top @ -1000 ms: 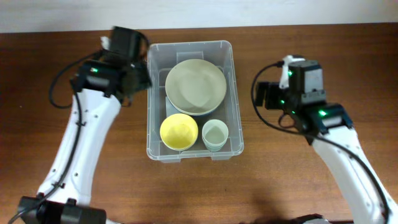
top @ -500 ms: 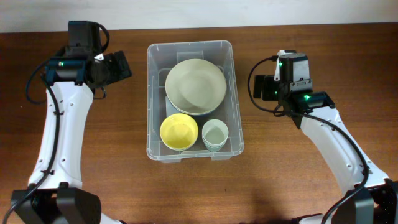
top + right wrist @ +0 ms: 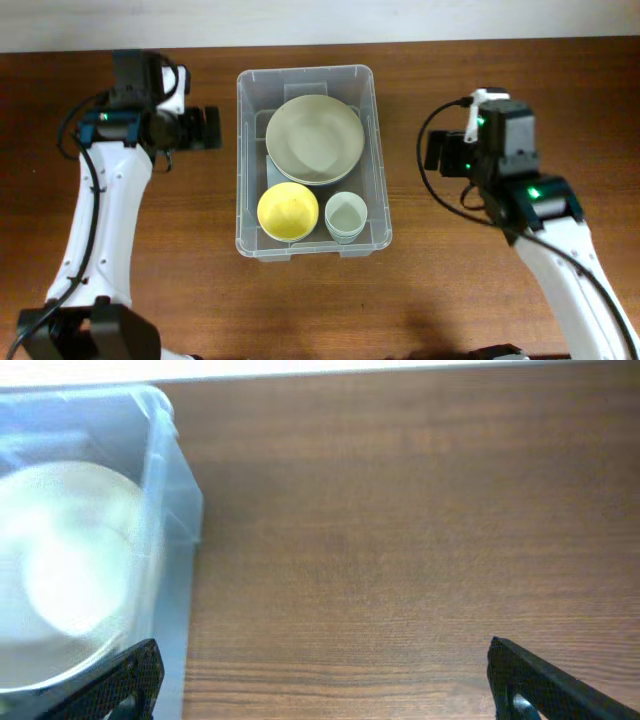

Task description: Pack container

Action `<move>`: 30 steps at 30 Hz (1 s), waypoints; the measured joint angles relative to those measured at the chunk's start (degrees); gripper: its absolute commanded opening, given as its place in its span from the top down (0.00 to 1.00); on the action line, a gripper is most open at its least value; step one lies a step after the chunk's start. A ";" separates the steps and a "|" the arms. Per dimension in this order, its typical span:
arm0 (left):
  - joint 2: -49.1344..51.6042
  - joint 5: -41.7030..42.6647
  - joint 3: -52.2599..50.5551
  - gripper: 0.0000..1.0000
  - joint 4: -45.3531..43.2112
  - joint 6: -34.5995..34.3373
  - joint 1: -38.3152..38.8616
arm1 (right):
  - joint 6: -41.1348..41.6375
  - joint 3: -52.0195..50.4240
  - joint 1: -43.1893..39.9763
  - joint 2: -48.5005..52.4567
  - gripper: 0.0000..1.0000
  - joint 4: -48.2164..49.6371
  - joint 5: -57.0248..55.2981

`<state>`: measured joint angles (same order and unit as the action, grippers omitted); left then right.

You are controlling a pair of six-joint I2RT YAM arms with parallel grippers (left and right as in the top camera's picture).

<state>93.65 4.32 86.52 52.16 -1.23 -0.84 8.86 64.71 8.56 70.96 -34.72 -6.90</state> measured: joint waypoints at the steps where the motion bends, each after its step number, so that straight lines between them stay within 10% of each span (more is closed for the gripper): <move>1: -2.43 0.44 -4.15 0.00 -2.23 0.17 -0.44 | 0.31 -1.33 0.00 -2.71 0.01 -0.07 -0.17; 18: -55.60 8.79 -45.16 0.00 -11.06 3.65 -6.47 | 4.46 -28.26 0.00 -44.04 0.01 -13.00 -1.90; 30: -59.65 6.16 -45.62 0.00 -11.06 3.85 -6.47 | 4.68 -28.28 0.00 -44.72 0.01 -13.29 -1.88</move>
<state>34.00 10.48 40.91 41.10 2.61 -7.31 13.54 36.42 8.56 26.24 -48.01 -8.78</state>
